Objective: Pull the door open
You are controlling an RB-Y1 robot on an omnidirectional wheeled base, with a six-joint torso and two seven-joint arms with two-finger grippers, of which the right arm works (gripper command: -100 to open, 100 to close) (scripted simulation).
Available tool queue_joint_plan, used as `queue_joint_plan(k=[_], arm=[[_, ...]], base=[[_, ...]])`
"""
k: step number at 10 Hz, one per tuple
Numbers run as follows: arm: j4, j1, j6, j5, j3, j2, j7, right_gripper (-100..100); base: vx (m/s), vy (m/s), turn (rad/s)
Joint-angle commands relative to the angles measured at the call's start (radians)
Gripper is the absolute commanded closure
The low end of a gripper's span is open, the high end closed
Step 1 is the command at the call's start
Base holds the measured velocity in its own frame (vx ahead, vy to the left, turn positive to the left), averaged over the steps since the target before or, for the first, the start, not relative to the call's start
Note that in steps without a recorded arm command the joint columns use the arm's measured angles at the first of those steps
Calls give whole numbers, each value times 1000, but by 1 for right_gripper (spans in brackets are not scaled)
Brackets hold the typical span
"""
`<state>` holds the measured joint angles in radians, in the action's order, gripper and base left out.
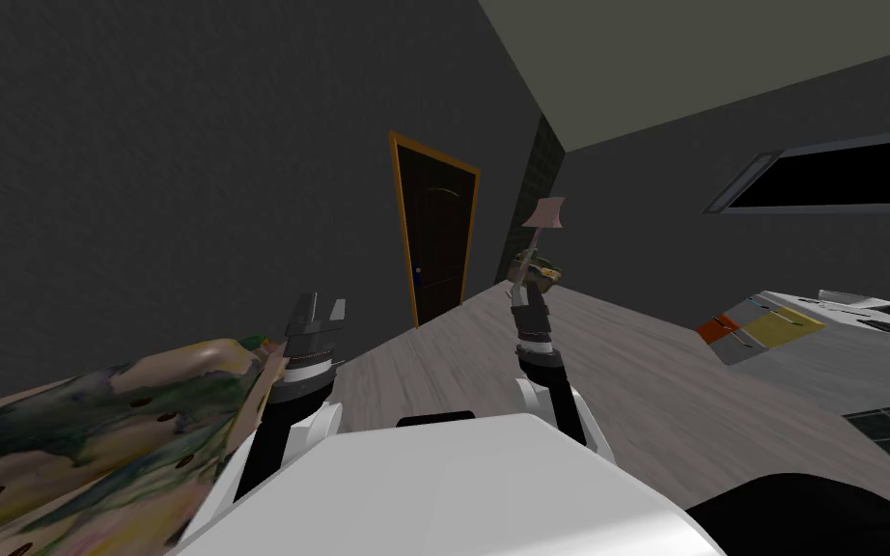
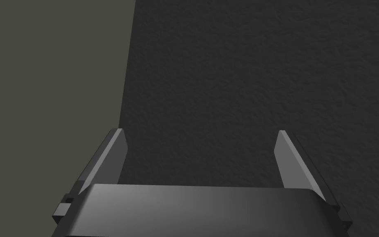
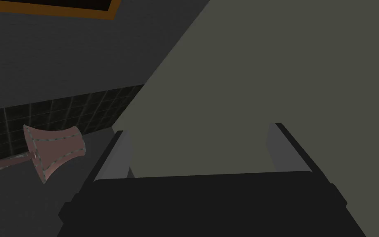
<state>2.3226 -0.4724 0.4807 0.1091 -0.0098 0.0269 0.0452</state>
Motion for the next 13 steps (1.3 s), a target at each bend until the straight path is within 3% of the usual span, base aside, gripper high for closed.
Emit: queue_joint_plan(k=[1,13], arm=[[-29,15,0,18,4,7,16,-100],[-285,150,-1,177,38,46,162,-100]], base=[[87,8,-5],[124,26,-5]])
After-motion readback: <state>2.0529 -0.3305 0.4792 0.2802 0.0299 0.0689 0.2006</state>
